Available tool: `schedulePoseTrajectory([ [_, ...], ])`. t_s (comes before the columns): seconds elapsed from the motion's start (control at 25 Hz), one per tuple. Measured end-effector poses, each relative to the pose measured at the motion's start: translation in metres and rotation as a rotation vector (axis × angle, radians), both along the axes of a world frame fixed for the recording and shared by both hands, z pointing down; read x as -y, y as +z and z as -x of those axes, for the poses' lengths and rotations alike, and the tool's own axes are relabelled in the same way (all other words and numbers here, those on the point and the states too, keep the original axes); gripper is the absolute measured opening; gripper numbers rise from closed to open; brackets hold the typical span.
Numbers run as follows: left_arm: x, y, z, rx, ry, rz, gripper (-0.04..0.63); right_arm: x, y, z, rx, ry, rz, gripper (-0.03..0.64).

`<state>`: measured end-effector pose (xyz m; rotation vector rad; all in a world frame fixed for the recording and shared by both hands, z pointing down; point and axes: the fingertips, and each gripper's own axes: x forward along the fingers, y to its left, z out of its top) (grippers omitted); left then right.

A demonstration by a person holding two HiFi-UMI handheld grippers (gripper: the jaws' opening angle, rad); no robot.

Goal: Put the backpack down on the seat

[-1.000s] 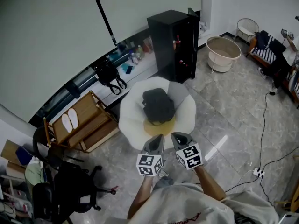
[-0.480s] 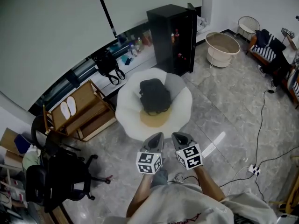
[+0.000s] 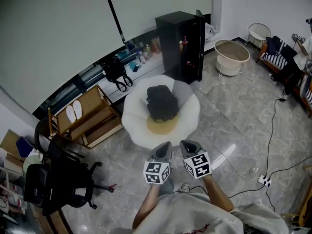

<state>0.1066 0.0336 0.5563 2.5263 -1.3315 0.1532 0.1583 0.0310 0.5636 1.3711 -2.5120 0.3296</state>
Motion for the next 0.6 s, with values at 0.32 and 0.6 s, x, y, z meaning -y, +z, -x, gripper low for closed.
schedulePoseTrajectory([
  [0.32, -0.013, 0.000, 0.005, 0.003, -0.003, -0.005, 0.031, -0.011, -0.007, 0.009, -0.004, -0.012, -0.026, 0.026],
  [0.6, -0.019, -0.001, 0.007, -0.001, -0.003, -0.005, 0.031, -0.017, -0.010, 0.018, -0.023, -0.032, -0.041, 0.026],
])
